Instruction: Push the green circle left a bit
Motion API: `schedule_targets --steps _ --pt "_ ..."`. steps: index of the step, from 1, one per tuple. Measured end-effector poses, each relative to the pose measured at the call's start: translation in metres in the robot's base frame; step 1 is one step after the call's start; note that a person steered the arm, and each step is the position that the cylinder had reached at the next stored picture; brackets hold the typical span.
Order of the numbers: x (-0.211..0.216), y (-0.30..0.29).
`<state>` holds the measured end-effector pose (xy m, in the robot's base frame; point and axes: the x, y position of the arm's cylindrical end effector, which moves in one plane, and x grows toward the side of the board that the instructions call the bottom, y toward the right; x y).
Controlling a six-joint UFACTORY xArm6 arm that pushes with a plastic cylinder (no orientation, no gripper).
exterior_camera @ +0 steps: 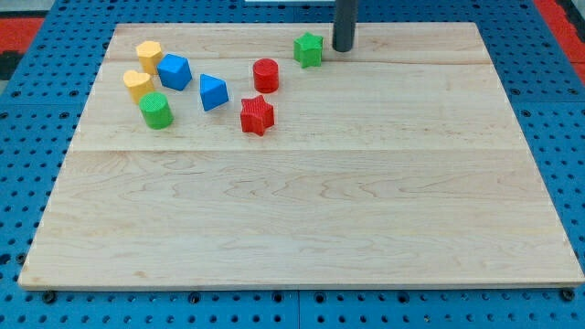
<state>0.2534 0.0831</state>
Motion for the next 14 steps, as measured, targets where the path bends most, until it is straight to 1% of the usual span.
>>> schedule_targets --steps 1,2,3,4,5,6,8,9,10,12,13,14 --pt "0.002 -0.025" --pt "0.002 -0.093" --pt "0.002 -0.114" --pt "0.017 -0.078" --pt "0.07 -0.034" --pt "0.097 -0.046" --pt "0.097 -0.055" --pt "0.115 -0.034" --pt "0.152 -0.051" --pt "0.157 -0.014" --pt "0.218 0.01" --pt "0.27 -0.039"
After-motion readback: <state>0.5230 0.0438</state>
